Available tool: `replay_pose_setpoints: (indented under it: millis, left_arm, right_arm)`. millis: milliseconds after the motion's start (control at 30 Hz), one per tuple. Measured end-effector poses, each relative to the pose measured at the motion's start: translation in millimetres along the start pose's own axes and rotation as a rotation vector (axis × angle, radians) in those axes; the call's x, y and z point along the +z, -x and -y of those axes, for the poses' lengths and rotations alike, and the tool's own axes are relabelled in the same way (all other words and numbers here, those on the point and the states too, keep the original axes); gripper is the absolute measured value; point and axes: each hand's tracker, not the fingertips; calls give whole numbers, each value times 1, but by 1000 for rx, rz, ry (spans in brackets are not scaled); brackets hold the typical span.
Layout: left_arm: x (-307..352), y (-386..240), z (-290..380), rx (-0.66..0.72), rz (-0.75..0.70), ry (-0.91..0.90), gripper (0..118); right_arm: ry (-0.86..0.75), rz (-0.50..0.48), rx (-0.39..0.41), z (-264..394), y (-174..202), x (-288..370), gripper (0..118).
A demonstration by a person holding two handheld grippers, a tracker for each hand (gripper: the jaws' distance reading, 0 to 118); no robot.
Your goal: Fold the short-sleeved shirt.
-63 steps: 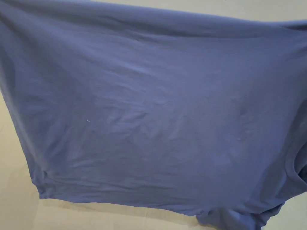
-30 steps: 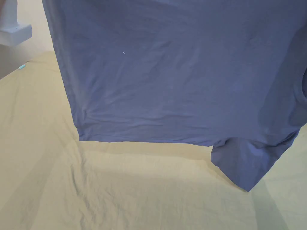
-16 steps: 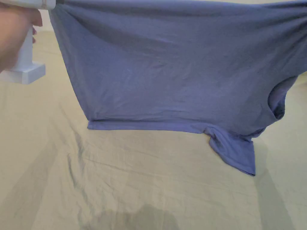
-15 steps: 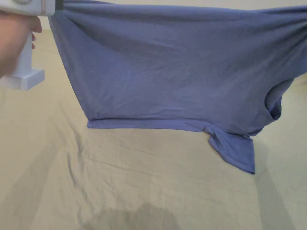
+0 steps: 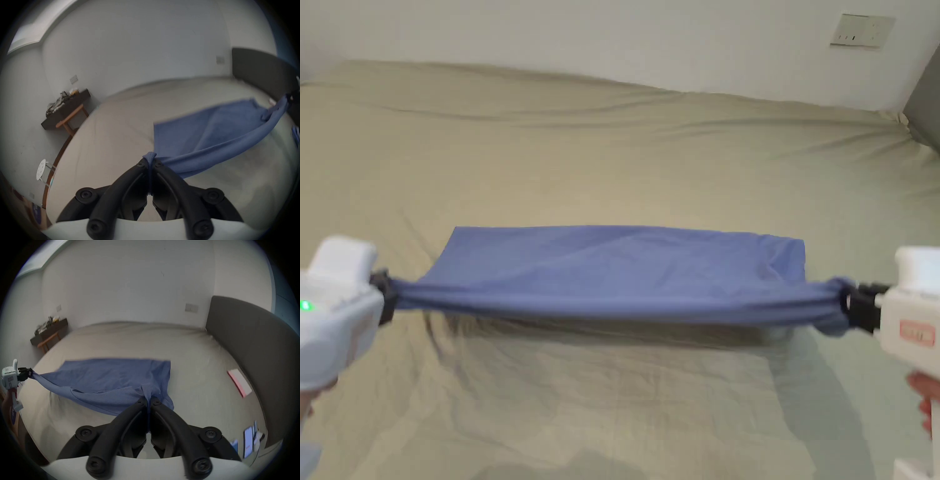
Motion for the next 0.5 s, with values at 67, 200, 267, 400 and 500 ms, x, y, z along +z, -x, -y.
replay_pose_setpoints:
  millis: [67, 200, 267, 400, 500]
  left_arm:
    - [14, -13, 48, -1, 24, 70, 0]
    - [31, -18, 123, -6, 41, 166, 0]
    - [42, -24, 150, -1, 71, 202, 0]
    - [67, -35, 176, -66, 79, 247, 0]
    - [79, -31, 184, -59, 95, 262, 0]
  right_arm:
    - [67, 7, 38, 47, 9, 12, 5]
    - [198, 11, 59, 118, 11, 19, 5]
    - [245, 30, 89, 148, 14, 25, 5]
    - [322, 26, 29, 184, 10, 37, 5]
    - [343, 22, 6, 196, 7, 53, 5]
